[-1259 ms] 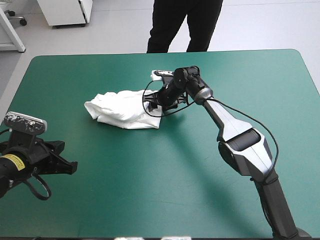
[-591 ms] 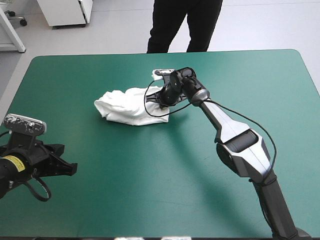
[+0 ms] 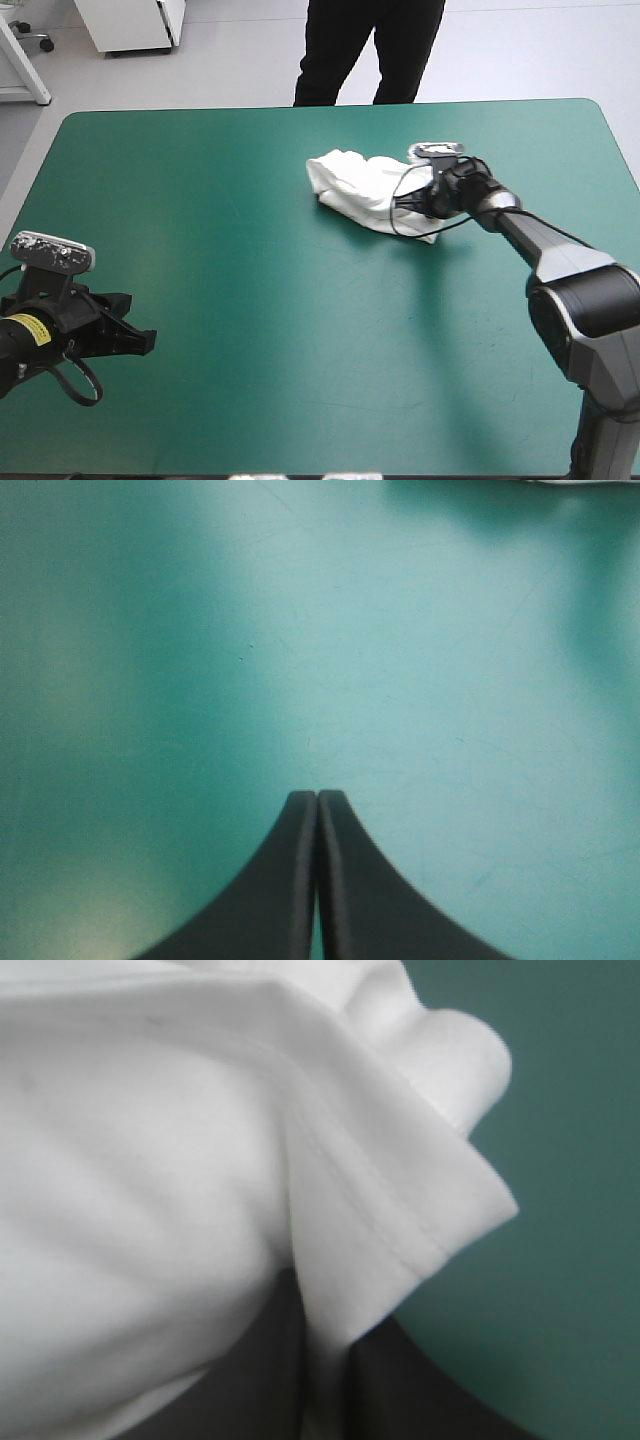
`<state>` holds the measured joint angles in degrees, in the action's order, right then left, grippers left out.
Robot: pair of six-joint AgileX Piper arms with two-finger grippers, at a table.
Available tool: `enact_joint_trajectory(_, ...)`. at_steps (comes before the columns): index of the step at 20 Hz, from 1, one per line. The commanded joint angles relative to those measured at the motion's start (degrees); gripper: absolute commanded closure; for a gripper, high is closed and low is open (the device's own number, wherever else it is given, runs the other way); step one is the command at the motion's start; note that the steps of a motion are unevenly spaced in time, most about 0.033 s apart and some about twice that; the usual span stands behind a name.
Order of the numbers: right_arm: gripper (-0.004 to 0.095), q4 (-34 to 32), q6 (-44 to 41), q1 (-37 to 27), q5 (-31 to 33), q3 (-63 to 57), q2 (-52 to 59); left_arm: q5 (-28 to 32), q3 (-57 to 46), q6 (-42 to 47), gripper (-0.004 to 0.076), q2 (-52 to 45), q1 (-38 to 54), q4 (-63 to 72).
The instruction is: Fold the cloth
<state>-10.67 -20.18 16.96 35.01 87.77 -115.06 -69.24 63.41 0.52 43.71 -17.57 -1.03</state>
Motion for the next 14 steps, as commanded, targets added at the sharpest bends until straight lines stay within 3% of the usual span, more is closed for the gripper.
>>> enact_joint_trajectory(1,0.0925,-4.65,0.26,-7.21,-0.15,-7.20,8.32,4.05,1.32,0.48,0.0733,0.14,0.01,1.03)
enact_joint_trajectory(9,0.0925,-4.87,7.66,-27.62,2.07,-16.03,16.89,4.05,1.32,0.48,0.0733,0.14,0.01,2.35)
enact_joint_trajectory(14,0.0925,-4.74,9.66,-33.82,3.98,-16.12,17.12,4.26,1.32,0.48,0.0733,0.14,0.01,3.64)
